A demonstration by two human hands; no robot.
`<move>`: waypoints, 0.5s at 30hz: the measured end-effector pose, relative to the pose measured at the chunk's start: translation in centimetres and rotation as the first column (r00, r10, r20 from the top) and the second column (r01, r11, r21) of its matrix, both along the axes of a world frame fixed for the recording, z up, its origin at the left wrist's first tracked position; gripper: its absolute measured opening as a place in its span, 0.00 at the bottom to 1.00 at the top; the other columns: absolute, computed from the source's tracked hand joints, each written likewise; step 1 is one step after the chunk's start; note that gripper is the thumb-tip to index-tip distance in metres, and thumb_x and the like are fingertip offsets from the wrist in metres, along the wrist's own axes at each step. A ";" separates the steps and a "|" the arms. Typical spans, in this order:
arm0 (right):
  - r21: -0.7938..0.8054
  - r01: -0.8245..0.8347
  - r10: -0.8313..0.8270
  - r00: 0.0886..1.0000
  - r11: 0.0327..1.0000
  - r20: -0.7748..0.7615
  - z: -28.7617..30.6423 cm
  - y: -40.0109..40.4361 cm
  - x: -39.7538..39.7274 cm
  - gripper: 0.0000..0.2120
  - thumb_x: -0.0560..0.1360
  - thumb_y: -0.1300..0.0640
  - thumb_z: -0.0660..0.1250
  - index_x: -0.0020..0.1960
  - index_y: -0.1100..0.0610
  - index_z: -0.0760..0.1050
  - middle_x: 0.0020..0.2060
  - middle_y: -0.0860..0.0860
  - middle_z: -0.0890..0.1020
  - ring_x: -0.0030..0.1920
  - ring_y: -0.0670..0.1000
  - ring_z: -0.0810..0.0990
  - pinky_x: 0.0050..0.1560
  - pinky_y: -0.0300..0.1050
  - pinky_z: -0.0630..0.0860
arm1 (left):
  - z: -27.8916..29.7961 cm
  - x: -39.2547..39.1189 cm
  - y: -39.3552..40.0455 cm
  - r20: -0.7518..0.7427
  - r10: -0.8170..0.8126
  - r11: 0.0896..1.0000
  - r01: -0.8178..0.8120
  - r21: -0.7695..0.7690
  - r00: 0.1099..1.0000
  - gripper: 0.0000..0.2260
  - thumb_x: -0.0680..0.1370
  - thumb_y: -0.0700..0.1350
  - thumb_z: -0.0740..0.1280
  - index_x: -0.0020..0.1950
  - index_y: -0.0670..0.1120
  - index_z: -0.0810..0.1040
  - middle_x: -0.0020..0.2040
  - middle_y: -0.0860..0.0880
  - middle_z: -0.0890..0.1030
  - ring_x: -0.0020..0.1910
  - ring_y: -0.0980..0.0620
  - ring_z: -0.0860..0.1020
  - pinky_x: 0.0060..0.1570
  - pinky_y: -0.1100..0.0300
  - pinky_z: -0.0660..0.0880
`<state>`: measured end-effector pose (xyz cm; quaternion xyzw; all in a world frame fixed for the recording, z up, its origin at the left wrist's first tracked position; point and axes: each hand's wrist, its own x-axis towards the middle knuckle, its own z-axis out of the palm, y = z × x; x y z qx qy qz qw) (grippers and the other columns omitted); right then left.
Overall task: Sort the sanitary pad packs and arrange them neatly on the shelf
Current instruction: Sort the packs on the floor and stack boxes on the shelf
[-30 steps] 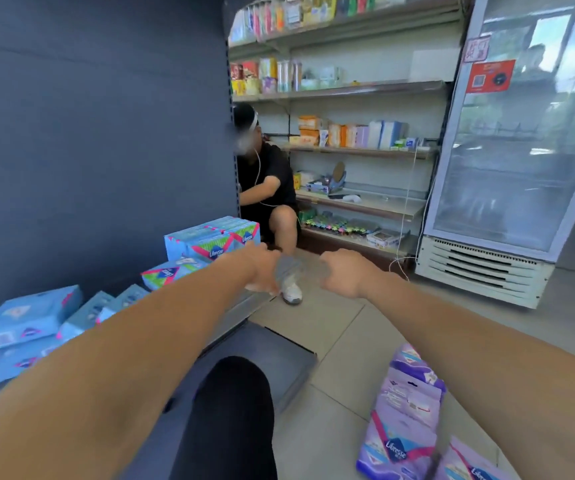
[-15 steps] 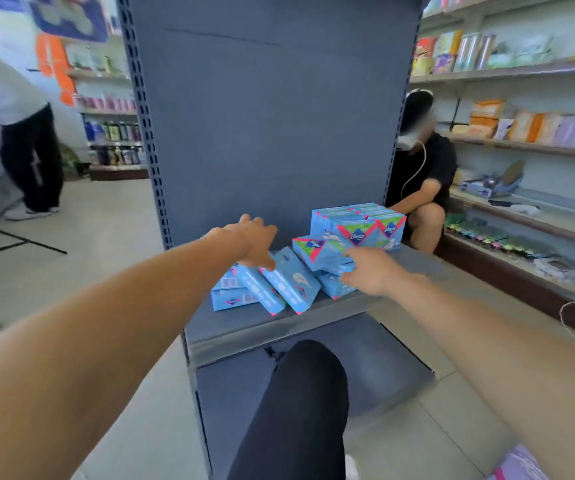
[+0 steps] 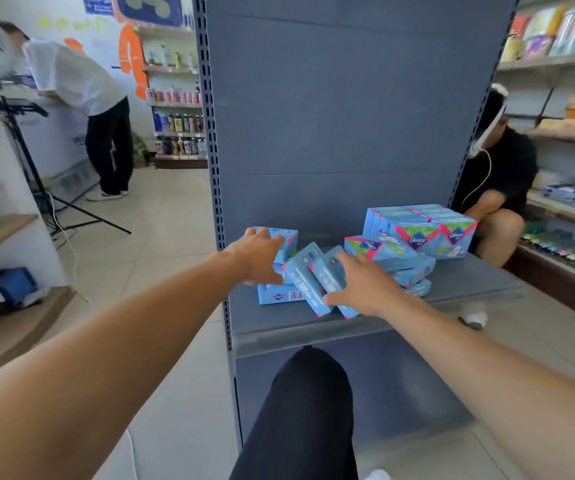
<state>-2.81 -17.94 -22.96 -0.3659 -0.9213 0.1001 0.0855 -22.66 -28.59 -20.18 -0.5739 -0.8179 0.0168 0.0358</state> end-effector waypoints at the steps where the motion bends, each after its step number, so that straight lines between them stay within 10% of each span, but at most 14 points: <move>1: 0.001 0.003 -0.003 1.000 1.000 0.031 -0.3 0.0 0.0 0.45 0.66 0.39 0.74 0.75 0.51 0.57 0.67 0.56 0.67 0.65 0.59 0.71 0.61 0.56 0.73 | -0.1 0.5 0.3 -0.033 -0.036 0.999 0.036 0.014 0.999 0.37 0.72 0.57 0.71 0.76 0.49 0.59 0.67 0.44 0.66 0.66 0.42 0.64 0.57 0.46 0.74; 8: 0.017 0.047 -0.048 0.992 0.999 0.118 -2.3 0.1 0.2 0.54 0.66 0.48 0.77 0.78 0.47 0.43 0.68 0.59 0.62 0.62 0.63 0.71 0.59 0.57 0.75 | -1.1 1.6 2.1 -0.266 -0.214 0.976 0.216 -0.021 0.940 0.47 0.69 0.49 0.76 0.79 0.55 0.50 0.69 0.43 0.58 0.66 0.43 0.63 0.55 0.47 0.77; 15: 0.092 0.121 -0.098 0.970 0.988 -0.221 -0.9 0.5 1.8 0.12 0.77 0.58 0.62 0.56 0.59 0.64 0.55 0.59 0.75 0.53 0.63 0.75 0.44 0.49 0.67 | -1.6 1.7 2.9 -0.321 -0.248 0.966 0.259 -0.009 0.914 0.33 0.71 0.48 0.72 0.74 0.53 0.63 0.68 0.44 0.61 0.63 0.44 0.64 0.54 0.49 0.75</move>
